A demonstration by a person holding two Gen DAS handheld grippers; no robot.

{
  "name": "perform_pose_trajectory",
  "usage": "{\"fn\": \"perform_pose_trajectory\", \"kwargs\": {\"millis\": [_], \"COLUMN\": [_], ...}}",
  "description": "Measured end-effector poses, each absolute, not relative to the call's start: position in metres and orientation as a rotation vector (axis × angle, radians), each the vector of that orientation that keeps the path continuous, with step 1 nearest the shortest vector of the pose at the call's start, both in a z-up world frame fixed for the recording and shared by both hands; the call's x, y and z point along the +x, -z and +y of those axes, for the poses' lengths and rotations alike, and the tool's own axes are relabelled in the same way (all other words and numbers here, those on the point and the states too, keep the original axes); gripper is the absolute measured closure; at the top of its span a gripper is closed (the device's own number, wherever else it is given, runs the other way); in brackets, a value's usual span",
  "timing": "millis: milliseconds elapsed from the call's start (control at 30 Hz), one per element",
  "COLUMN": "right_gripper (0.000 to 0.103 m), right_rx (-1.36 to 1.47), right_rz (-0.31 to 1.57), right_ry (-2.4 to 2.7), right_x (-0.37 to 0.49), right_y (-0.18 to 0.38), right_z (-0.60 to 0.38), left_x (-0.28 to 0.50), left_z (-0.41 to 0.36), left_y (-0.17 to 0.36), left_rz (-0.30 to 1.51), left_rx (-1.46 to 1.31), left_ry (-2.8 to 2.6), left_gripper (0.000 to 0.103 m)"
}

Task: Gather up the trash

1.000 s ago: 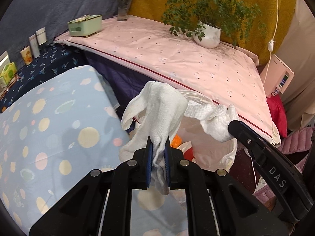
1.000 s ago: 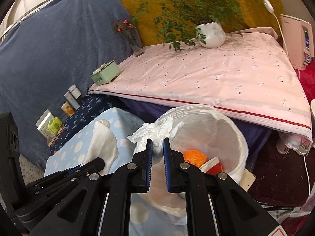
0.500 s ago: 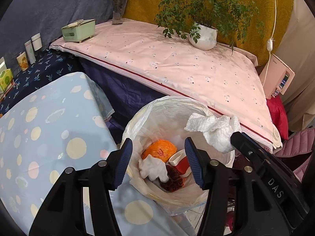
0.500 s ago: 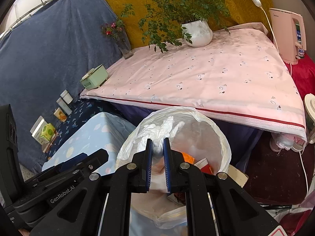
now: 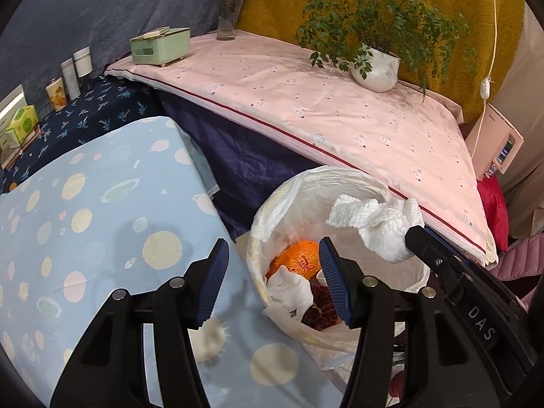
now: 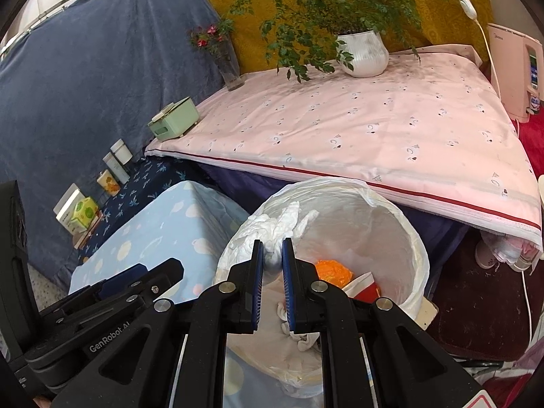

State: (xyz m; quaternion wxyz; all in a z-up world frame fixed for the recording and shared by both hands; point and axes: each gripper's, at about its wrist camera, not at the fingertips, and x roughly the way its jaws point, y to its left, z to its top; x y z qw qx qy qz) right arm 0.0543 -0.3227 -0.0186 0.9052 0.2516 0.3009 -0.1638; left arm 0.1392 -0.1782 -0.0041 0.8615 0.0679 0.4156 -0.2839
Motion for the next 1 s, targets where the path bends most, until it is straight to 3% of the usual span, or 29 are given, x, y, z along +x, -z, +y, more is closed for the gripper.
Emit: {"fn": "perform_pose_trajectory", "kwargs": {"millis": [67,833,1000], "right_gripper": [0.086,0.077,0.064], "right_rx": [0.496,0.308,0.279], "right_rz": [0.647,0.705,0.705], "right_ry": [0.344,0.349,0.348], "right_x": [0.059,0.048,0.041], "right_y": [0.02,0.004,0.0], "right_z": [-0.319,-0.279,-0.27], "left_x": [0.141,0.12,0.112], "left_z": [-0.172,-0.119,-0.11], "left_y": [0.006,0.009,0.013], "left_rz": [0.877,0.86,0.872], "left_rx": [0.135,0.144,0.154], "left_ry": [0.581,0.479,0.455], "left_gripper": [0.049,0.039,0.036]}}
